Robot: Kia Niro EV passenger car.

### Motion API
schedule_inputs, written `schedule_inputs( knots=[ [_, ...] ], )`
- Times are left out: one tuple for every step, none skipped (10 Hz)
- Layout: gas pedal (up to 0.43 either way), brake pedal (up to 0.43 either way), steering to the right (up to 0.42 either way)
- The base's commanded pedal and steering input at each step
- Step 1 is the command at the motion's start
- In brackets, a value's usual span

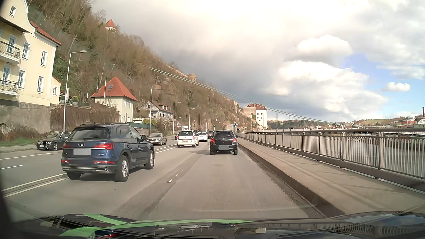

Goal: Follow the waypoints while adhering to traffic rules and regulations

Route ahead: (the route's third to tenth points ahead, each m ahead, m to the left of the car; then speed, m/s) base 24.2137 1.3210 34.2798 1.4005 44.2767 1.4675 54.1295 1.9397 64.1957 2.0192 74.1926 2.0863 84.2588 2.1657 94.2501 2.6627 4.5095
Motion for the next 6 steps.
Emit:
schedule_inputs(
  knots=[
    [0.177,0.000,-0.012],
    [0.177,0.000,-0.010],
    [0.177,0.000,-0.010],
    [0.177,0.000,-0.010],
    [0.130,0.000,-0.008],
    [0.039,0.000,-0.008]
  ],
)
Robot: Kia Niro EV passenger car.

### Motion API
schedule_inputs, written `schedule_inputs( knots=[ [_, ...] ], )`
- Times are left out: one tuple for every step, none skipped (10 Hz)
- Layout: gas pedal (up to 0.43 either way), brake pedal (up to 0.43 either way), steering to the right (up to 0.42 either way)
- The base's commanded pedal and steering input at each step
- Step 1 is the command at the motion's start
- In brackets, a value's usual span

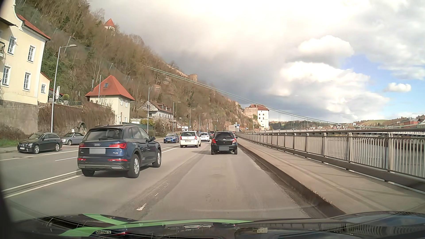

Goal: Follow the waypoints while adhering to traffic rules and regulations

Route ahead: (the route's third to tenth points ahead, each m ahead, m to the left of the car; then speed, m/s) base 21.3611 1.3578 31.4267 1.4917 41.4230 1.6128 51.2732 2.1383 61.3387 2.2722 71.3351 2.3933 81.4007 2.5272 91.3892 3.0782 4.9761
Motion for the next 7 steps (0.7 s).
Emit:
schedule_inputs(
  knots=[
    [0.020,0.000,-0.008],
    [0.020,0.000,-0.007],
    [0.047,0.000,-0.005],
    [0.110,0.000,-0.005],
    [0.118,0.000,-0.006],
    [0.118,0.000,-0.006],
    [0.130,0.000,-0.006]
  ],
)
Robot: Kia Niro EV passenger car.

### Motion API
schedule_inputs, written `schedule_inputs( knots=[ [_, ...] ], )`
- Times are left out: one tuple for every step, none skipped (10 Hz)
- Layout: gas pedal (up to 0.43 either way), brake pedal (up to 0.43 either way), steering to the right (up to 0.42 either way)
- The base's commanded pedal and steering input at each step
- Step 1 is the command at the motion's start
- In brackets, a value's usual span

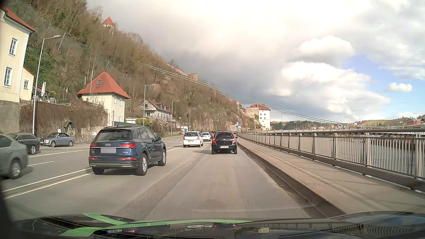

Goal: Follow the waypoints while adhering to traffic rules and regulations

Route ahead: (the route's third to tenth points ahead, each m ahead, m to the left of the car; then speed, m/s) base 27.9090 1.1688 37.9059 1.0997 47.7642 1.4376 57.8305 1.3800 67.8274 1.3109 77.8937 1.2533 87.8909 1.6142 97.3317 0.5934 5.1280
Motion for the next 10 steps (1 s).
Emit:
schedule_inputs(
  knots=[
    [0.138,0.000,-0.006],
    [0.138,0.000,-0.005],
    [0.150,0.000,-0.005],
    [0.150,0.000,-0.005],
    [0.150,0.000,-0.006],
    [0.150,0.000,-0.006],
    [0.150,0.000,-0.006],
    [0.150,0.000,-0.005],
    [0.150,0.000,-0.006],
    [0.138,0.000,-0.005]
  ],
)
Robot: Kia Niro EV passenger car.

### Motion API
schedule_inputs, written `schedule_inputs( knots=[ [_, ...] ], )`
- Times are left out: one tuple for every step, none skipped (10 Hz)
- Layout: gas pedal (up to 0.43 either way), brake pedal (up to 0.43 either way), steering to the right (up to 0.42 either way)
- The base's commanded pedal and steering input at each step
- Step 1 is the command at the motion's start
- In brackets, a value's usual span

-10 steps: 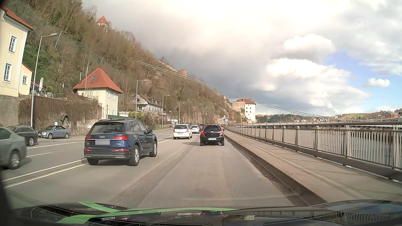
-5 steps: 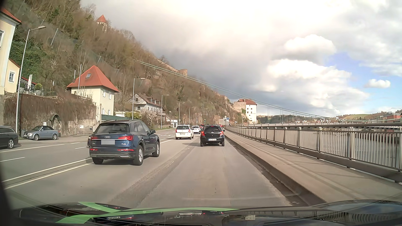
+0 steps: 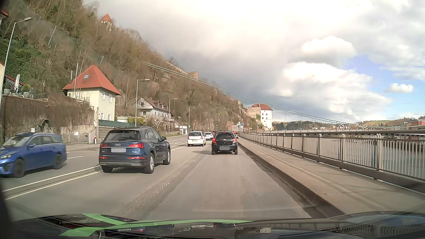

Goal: Follow the waypoints while adhering to traffic rules and regulations

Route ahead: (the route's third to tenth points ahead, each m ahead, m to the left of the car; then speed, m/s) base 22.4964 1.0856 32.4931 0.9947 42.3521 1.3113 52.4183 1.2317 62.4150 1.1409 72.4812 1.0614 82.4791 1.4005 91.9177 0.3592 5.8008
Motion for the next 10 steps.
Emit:
schedule_inputs(
  knots=[
    [0.130,0.000,-0.005],
    [0.130,0.000,-0.004],
    [0.087,0.000,-0.004],
    [0.067,0.000,-0.004],
    [0.000,0.000,-0.003],
    [0.000,0.000,-0.004],
    [0.000,0.000,-0.003],
    [0.000,0.000,-0.003],
    [0.000,0.000,-0.003],
    [0.000,0.000,-0.003]
  ],
)
